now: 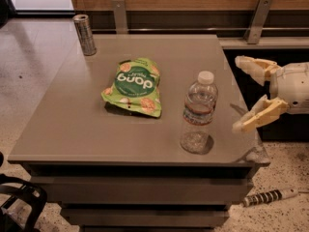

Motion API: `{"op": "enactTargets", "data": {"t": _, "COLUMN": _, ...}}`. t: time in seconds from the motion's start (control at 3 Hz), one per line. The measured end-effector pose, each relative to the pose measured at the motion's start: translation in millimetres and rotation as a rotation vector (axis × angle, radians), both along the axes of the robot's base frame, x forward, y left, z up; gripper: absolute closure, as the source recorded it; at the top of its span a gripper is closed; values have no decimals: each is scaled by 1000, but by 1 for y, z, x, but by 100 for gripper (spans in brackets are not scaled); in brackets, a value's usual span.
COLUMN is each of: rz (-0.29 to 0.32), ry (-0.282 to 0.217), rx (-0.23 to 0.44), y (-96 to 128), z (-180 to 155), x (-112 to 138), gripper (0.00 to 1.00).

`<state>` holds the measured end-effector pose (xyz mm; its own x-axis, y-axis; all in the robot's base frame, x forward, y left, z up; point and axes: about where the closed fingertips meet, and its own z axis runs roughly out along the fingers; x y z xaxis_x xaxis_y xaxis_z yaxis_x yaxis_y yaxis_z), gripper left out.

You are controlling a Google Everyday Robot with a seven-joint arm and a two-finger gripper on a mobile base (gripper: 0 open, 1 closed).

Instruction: Move water bottle near redbull can

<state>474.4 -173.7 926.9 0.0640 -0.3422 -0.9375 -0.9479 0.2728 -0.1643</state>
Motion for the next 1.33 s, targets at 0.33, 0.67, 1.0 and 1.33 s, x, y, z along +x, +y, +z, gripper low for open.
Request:
{"op": "enactTargets", "data": {"t": 0.33, "rz": 35, "ry": -1, "rx": 56, "y": 6, "z": -1, "x": -6, "gripper": 0}}
{"op": "enactTargets", "data": {"t": 0.67, "rz": 53, "ry": 8, "rx": 94, "y": 9, "z": 0, "x": -11, "gripper": 0}}
{"op": "enactTargets", "data": {"t": 1.0, "rz": 73, "ry": 27, "rx": 127, "y": 18, "z": 2, "x": -15, "gripper": 0}}
{"op": "enactTargets", "data": {"t": 1.33, "rz": 86, "ry": 40, "rx": 169, "y": 31, "z": 2, "x": -19, "gripper": 0}}
